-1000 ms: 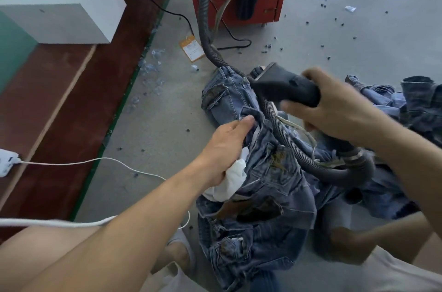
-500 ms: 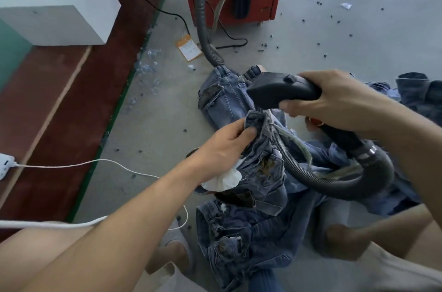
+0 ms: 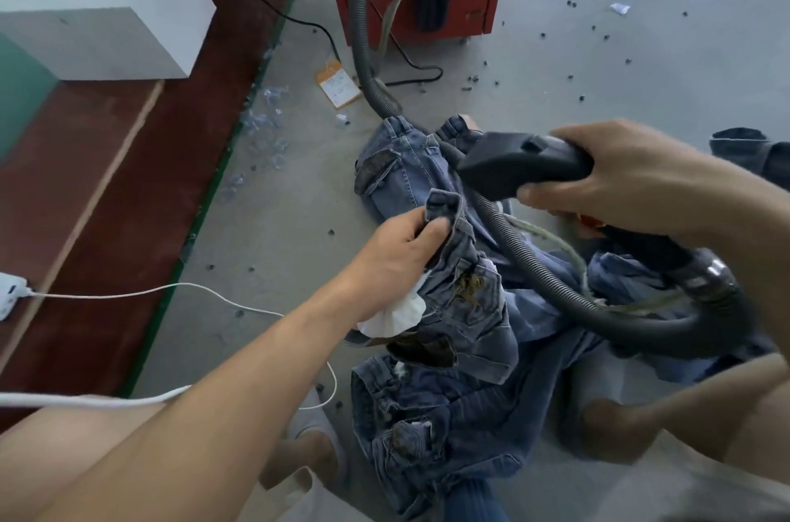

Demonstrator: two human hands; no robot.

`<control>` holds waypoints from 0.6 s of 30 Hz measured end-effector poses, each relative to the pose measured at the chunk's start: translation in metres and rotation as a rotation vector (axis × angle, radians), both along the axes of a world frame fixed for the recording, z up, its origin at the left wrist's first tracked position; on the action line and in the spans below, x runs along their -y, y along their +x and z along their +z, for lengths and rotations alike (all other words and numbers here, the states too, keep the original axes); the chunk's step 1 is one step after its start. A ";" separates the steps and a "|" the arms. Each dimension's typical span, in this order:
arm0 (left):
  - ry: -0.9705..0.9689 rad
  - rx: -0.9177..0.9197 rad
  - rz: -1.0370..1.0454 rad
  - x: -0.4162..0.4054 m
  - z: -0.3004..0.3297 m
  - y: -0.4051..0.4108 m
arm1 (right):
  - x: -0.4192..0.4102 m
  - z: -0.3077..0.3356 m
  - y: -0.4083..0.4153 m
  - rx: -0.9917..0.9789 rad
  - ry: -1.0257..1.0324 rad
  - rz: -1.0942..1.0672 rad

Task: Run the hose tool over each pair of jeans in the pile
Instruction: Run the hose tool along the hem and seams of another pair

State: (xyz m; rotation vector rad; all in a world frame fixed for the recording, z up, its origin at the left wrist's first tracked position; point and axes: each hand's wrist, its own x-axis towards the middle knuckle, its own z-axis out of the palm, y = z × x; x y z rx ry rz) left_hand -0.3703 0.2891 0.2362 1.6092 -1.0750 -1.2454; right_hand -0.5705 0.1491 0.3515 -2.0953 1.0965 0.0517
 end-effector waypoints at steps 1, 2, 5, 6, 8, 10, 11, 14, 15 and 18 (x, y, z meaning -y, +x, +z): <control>0.003 0.011 0.009 0.000 -0.001 0.000 | -0.004 0.002 -0.001 -0.055 -0.009 0.056; 0.005 0.019 -0.006 0.000 -0.003 -0.001 | -0.009 0.001 0.000 -0.096 -0.025 0.096; 0.001 0.000 -0.076 0.000 -0.004 -0.006 | -0.018 -0.015 0.014 -0.043 -0.067 0.033; 0.002 -0.021 -0.060 0.000 -0.004 -0.007 | -0.019 -0.021 0.019 0.014 -0.066 -0.052; 0.005 -0.066 0.028 0.000 -0.005 -0.008 | -0.020 -0.029 0.025 0.149 -0.050 -0.260; 0.065 -0.100 0.154 0.001 -0.002 -0.012 | -0.023 -0.036 0.028 0.279 0.012 -0.375; 0.110 -0.141 0.210 0.003 0.000 -0.014 | -0.027 -0.040 0.028 0.301 0.015 -0.373; 0.216 -0.336 0.313 0.010 0.007 -0.022 | -0.038 -0.053 0.034 0.234 -0.054 -0.316; 0.235 -0.382 0.317 0.012 0.009 -0.023 | -0.039 -0.057 0.035 0.206 -0.068 -0.308; 0.291 -0.483 0.324 0.014 0.011 -0.024 | -0.031 -0.066 0.032 0.099 -0.144 -0.289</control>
